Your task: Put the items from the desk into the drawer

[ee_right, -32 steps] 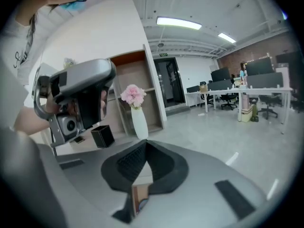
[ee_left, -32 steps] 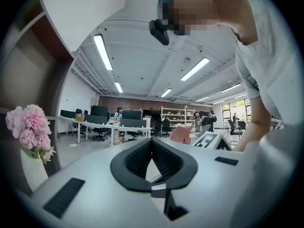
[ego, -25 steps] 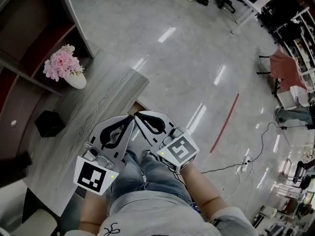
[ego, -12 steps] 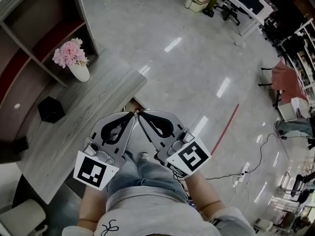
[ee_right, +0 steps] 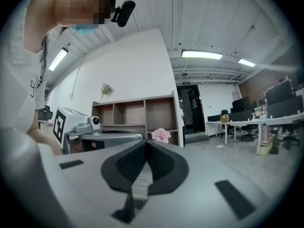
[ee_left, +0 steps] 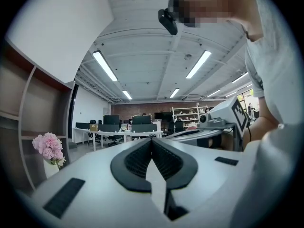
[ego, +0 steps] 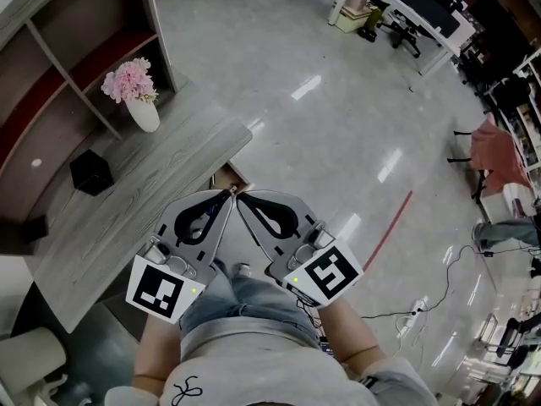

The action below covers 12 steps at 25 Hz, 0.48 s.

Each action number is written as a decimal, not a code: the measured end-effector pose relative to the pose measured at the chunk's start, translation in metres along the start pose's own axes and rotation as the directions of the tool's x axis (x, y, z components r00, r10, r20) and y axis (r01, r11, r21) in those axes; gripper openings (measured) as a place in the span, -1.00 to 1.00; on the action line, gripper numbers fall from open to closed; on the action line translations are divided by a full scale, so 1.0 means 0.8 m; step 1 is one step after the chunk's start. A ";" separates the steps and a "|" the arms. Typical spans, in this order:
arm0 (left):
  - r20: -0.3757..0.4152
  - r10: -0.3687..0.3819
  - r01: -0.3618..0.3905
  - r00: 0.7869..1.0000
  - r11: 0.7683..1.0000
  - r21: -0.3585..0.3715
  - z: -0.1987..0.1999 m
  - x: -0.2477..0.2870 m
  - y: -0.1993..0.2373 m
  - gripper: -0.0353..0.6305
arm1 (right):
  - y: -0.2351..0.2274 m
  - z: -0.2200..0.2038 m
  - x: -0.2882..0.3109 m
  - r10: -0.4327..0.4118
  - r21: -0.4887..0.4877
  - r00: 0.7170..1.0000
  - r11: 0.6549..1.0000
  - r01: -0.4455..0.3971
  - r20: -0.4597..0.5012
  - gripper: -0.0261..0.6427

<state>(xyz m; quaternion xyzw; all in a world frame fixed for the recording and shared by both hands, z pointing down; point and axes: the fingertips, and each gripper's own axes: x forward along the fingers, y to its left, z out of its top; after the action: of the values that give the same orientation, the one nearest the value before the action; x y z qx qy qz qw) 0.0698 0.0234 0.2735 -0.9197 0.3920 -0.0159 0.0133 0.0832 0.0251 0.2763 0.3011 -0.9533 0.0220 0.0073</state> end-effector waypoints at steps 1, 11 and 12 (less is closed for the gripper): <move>0.001 0.007 -0.007 1.000 1.000 0.004 0.002 -0.001 -0.003 -0.86 | 0.001 0.002 -0.002 0.008 -0.003 1.000 1.000 -0.008 0.001 -0.90; -0.002 0.089 -0.089 0.996 0.996 0.017 0.008 -0.026 -0.007 -0.86 | 0.024 0.007 0.001 0.093 -0.009 0.996 0.996 -0.093 0.010 -0.90; -0.003 0.095 -0.095 0.995 0.995 0.021 0.010 -0.027 -0.008 -0.86 | 0.025 0.007 0.000 0.099 -0.008 0.995 0.995 -0.099 0.011 -0.90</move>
<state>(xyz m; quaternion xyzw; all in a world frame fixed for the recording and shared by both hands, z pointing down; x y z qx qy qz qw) 0.0596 0.0433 0.2654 -0.8999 0.4350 -0.0211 0.0226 0.0716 0.0407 0.2696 0.2536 -0.9672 0.0169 0.0020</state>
